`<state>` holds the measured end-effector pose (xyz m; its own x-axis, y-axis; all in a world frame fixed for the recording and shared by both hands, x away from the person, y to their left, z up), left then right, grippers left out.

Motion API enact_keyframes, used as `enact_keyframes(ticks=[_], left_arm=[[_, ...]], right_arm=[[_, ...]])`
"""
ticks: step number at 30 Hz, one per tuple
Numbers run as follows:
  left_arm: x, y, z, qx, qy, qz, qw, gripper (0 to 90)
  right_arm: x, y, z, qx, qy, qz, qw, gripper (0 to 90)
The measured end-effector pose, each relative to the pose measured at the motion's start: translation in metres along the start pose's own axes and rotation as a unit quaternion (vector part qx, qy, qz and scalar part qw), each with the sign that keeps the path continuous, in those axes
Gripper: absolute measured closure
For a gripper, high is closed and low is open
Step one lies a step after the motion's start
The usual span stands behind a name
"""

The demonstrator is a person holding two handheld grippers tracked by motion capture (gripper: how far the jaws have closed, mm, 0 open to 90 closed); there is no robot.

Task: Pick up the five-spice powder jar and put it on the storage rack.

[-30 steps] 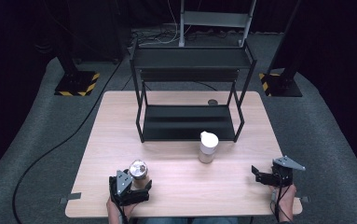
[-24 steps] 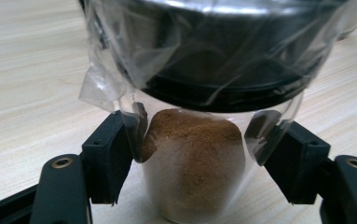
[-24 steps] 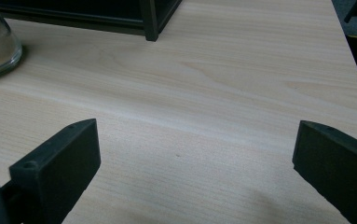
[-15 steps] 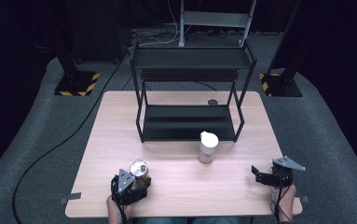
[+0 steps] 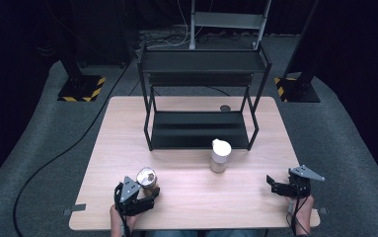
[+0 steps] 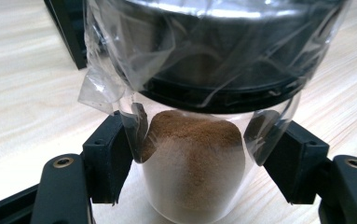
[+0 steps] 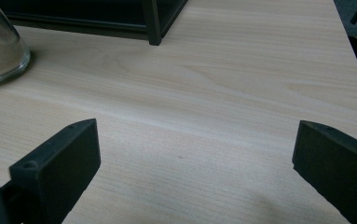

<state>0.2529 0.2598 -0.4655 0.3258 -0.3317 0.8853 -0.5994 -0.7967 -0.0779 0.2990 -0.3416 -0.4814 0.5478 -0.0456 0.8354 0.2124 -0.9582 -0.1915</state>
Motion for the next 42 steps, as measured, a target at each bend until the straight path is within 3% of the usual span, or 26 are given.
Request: enact_keyframes(ticks=[15,42], left_arm=[[0.027,-0.009,-0.002,-0.019,0.011,0.021,0.9995,30.2],[0.069,-0.031,0.017,-0.037,0.003,0.063,0.9973,30.2]], right_arm=[[0.000,0.002,0.000,0.004,0.000,0.005,1.0000,0.0],[0.000,0.003,0.000,0.009,0.000,0.007,0.9999,0.0]])
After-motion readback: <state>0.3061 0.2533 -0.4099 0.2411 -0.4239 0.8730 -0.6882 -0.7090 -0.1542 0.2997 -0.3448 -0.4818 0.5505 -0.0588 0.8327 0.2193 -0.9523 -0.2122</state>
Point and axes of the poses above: each handheld gripper's, and its own axes: z roughly forward along the jaws, x roughly out of its top, y roughly to its right, the point moved 6 cm from there along z, roughly forward along the jaws, and after that the axes turned 9 degrees about z, right-handed, at the moved point
